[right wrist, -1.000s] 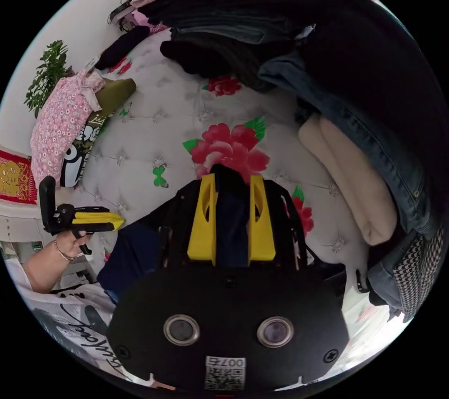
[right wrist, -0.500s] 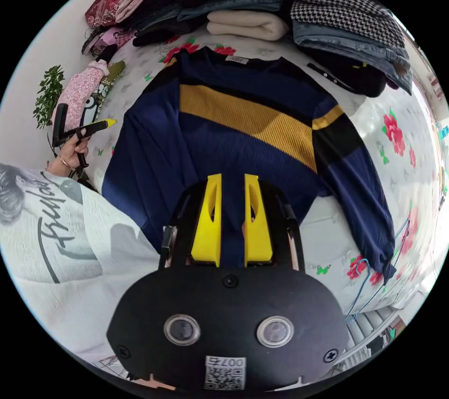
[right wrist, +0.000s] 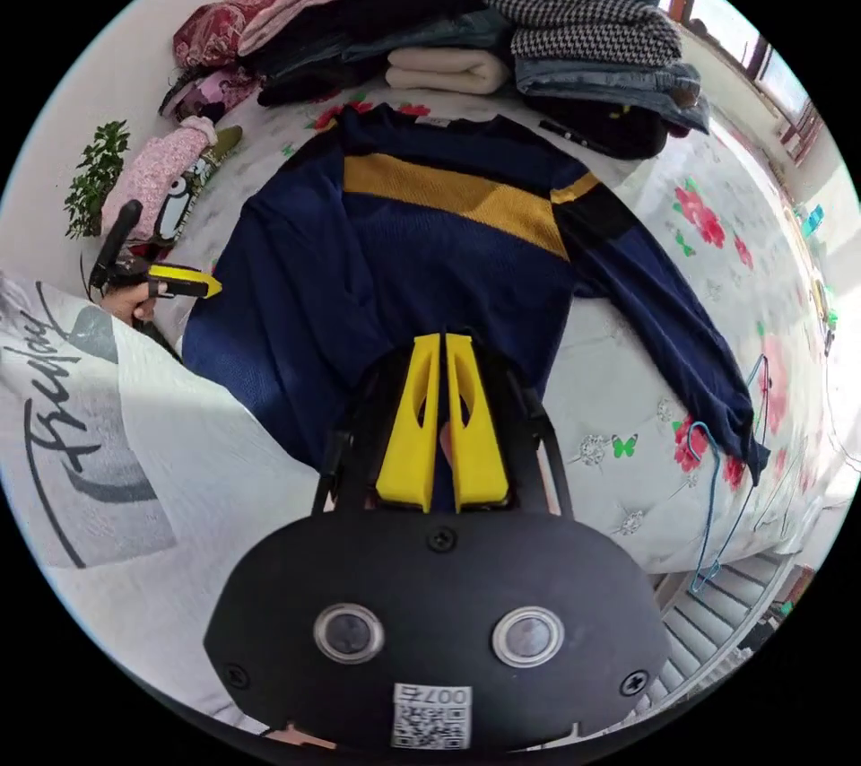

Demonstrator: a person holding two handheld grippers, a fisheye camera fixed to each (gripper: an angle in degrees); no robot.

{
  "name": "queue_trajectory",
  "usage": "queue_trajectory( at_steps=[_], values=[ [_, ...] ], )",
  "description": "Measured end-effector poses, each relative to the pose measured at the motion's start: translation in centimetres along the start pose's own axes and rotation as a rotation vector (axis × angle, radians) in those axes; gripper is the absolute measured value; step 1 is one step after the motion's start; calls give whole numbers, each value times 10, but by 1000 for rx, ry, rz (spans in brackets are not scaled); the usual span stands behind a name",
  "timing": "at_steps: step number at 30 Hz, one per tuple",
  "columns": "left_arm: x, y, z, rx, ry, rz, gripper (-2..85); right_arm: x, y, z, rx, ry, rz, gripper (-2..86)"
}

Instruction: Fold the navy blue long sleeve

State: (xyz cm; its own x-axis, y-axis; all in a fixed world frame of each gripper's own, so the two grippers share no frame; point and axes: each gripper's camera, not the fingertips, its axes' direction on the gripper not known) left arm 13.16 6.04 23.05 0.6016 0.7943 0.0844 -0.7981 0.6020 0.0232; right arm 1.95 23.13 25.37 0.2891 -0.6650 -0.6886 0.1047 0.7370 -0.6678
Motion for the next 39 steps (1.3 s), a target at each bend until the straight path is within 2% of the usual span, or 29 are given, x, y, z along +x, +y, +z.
queue_trajectory(
  at_steps=[2,4,6,9,11,13,16,19,23,26,27,29,33,36,39],
  values=[
    [10,0,2,-23,-52,11,-3,-5,12,-69,243,6,-29,0],
    [16,-1,2,-47,-92,8,-6,-14,27,-106,366,31,-60,1],
    [19,-2,3,-59,-105,2,-7,-21,44,-117,400,46,-90,2],
    [23,-2,0,-60,-111,-25,-1,-16,70,-72,194,59,-43,10],
    [26,0,-4,-63,-117,-50,17,-2,90,-18,-72,17,46,20],
    [29,3,-11,-45,-121,-59,28,7,104,-1,-149,-2,116,24],
    [36,0,-24,14,-117,-53,39,11,108,-12,-61,-36,151,26],
    [38,-19,-32,73,-117,-60,48,8,89,-13,-21,0,91,26],
    [40,-68,-37,126,-108,-49,53,3,52,20,-88,-33,-12,26],
    [40,-102,-21,74,-114,-29,52,1,40,63,-258,12,-89,17],
    [40,-107,-15,49,-119,-27,51,1,39,59,-203,5,-124,14],
    [38,-120,7,-61,-167,-26,42,9,31,45,-245,50,-147,7],
    [42,-116,5,-18,-193,1,12,12,40,-19,-121,63,-231,4],
    [45,-108,4,18,-192,14,3,17,59,-27,-195,17,-246,8],
    [42,-103,0,17,-157,6,2,25,84,13,-378,-35,-179,22]
  ],
)
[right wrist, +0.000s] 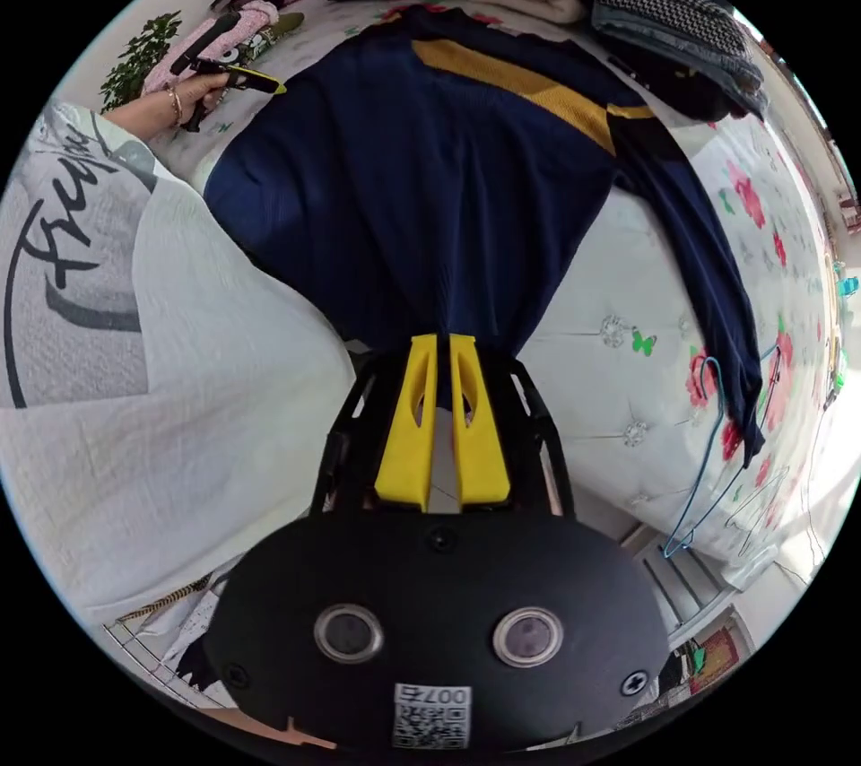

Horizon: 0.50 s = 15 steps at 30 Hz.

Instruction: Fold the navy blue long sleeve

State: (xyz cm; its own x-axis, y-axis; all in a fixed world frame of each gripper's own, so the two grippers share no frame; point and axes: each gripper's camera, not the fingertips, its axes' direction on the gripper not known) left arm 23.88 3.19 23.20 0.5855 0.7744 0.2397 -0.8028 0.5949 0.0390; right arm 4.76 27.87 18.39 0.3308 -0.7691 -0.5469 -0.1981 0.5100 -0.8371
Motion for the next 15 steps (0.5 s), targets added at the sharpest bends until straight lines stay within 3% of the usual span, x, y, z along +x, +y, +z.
queue_trajectory(
  at_steps=[3,8,15],
  values=[
    [-5,6,-17,27,9,17,5,7,4,15,-48,-60,52,44],
    [-21,-16,-62,177,64,48,34,60,4,-22,212,-83,298,56],
    [-4,-126,-60,192,51,171,54,83,-22,21,122,-106,336,58]
  ],
)
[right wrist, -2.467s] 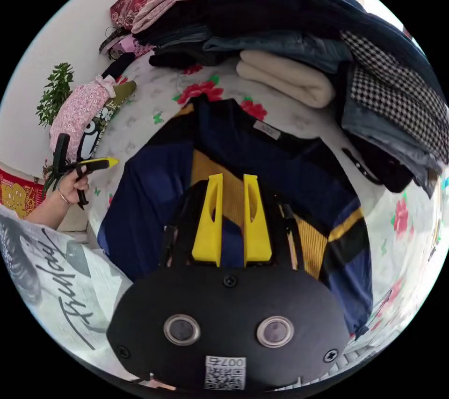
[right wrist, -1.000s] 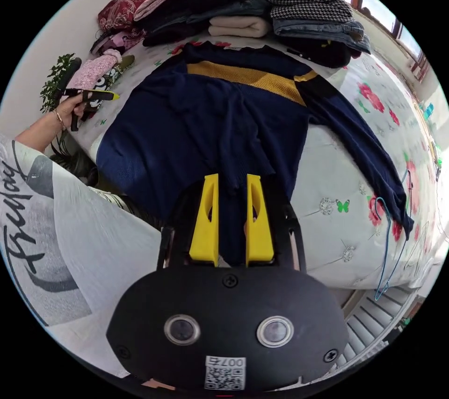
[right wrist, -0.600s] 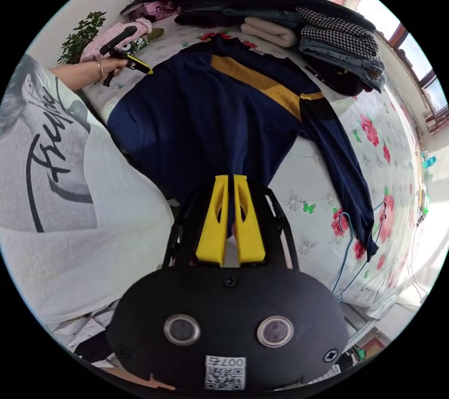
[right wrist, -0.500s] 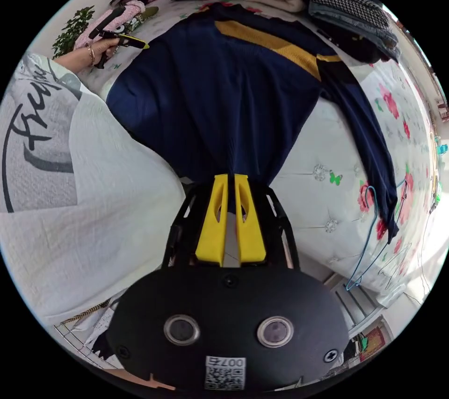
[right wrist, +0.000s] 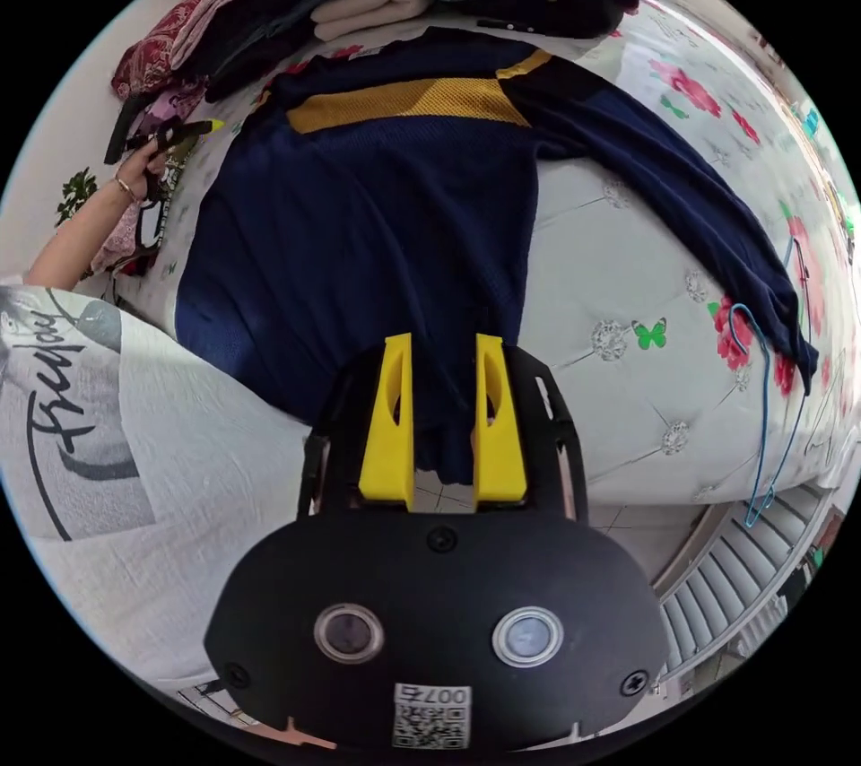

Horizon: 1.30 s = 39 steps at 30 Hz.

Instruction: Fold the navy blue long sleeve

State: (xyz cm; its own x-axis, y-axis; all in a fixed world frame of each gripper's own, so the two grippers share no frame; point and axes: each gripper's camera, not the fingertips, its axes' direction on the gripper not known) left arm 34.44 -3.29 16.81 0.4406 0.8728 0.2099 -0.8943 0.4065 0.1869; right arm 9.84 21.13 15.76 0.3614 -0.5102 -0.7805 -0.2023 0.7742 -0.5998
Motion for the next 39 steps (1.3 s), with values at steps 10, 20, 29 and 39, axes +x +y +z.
queue_trajectory(
  at_steps=[10,20,29,39],
  values=[
    [-1,-57,46,-110,-126,99,-4,20,29,-25,57,122,49,-1],
    [-41,-35,14,98,23,-127,-7,76,43,-7,90,135,236,-2],
    [-39,29,-22,110,35,-154,1,98,79,-18,198,43,210,13],
    [-2,157,-30,-43,126,-321,-1,141,120,35,165,-229,349,40]
  ],
)
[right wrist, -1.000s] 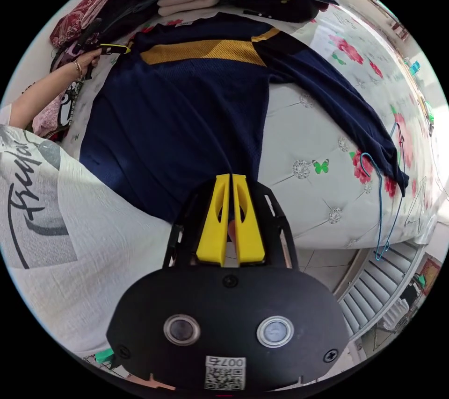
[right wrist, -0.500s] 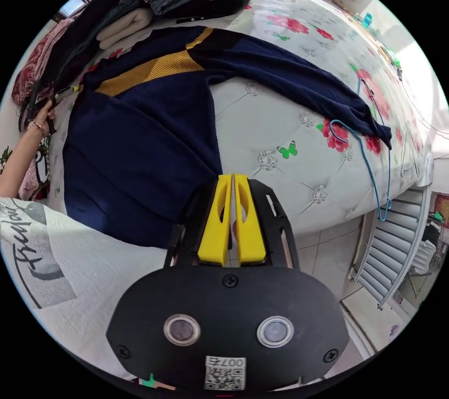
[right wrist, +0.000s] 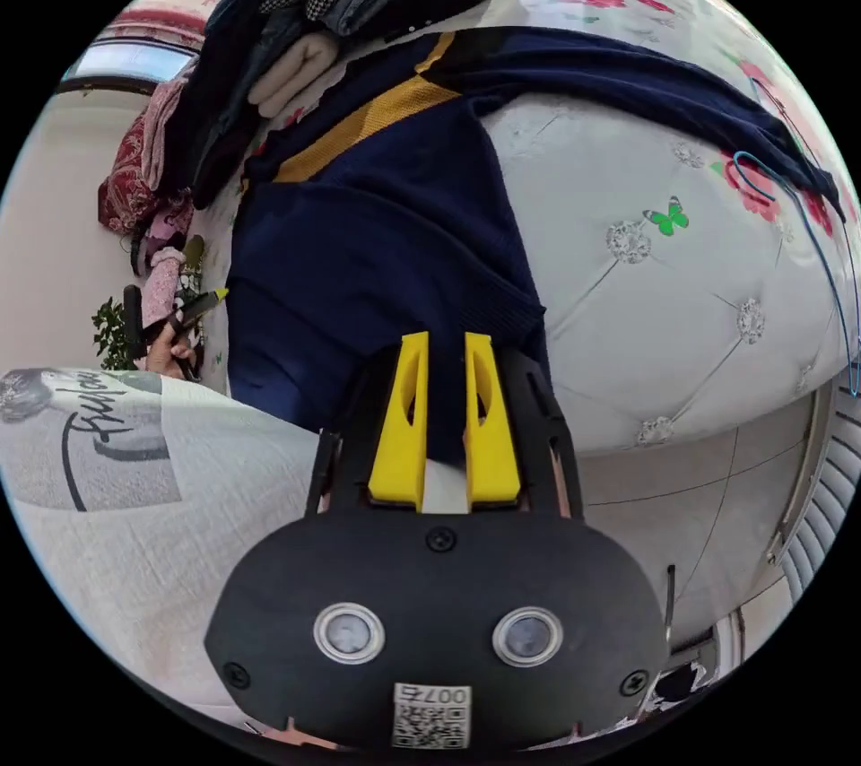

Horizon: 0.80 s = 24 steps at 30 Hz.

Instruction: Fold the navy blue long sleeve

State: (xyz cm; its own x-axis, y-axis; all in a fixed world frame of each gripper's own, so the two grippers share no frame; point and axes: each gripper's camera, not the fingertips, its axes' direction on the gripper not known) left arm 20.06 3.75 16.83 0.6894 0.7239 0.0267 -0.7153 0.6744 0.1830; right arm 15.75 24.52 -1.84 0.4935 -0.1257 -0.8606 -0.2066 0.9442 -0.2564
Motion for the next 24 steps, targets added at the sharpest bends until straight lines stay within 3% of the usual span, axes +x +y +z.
queue_trajectory(
  at_steps=[3,8,11,17,24],
  values=[
    [-2,16,-7,-39,-33,-25,-4,45,-7,-44,203,88,95,47],
    [-2,24,-34,7,-51,-98,-6,172,-24,-124,523,113,467,50],
    [7,27,-43,0,-85,-95,-7,230,-31,-144,606,119,632,46],
    [20,45,-47,-42,-108,-159,-8,303,-44,-136,617,58,831,39],
    [24,78,-51,4,-21,-346,-9,312,-67,-118,549,133,836,15]
  ],
)
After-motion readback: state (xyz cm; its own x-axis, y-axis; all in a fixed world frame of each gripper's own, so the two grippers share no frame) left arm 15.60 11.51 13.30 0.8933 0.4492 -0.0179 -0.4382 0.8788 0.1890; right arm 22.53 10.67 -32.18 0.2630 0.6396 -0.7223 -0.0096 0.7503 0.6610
